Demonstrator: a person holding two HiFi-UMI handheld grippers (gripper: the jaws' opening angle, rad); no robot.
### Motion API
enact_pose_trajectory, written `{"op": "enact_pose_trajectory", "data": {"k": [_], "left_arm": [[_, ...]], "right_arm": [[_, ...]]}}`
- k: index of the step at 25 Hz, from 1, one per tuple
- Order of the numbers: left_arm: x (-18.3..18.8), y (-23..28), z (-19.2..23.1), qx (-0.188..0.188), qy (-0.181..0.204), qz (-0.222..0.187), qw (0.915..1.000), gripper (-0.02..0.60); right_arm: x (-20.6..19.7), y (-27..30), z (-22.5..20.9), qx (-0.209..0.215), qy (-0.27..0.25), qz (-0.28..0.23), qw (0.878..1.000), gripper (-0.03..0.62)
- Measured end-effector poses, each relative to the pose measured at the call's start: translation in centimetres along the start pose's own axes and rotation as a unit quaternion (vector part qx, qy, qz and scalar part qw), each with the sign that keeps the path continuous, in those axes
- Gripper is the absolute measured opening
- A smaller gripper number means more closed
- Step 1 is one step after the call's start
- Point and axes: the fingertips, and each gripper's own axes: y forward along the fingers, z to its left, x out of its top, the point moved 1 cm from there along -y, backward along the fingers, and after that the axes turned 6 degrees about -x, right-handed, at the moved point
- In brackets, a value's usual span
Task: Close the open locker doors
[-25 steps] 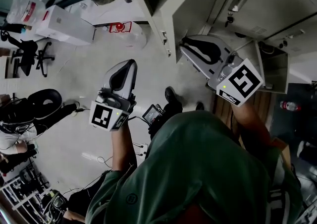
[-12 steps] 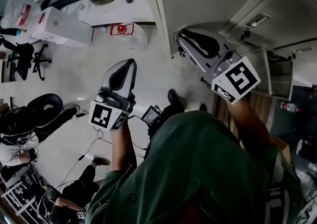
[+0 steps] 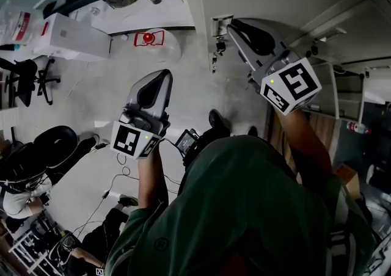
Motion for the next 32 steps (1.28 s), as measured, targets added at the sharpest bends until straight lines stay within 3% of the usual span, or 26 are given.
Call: {"op": "enact_pose_trajectory", "data": {"k": [11, 17, 32], "left_arm": [[0.0, 1.5, 1.7, -0.016, -0.012, 0.002, 0.9998, -0.002], [0.5, 3.0, 1.6, -0.030, -0.007, 0.000, 0.9995, -0.002], [2.1, 5.0, -1.8, -0.067, 0.002, -0.012, 0.9977, -0.002]], "right_arm": [[0.4, 2.4, -4.6, -0.062, -0.004, 0.004, 0.998, 0.046], [0.7, 2.5, -5.1, -0.052, -0.009, 0.007, 0.999, 0.013], [0.2, -0.3, -5.0, -0.056, -0.004, 0.025, 0.998, 0.012]]}}
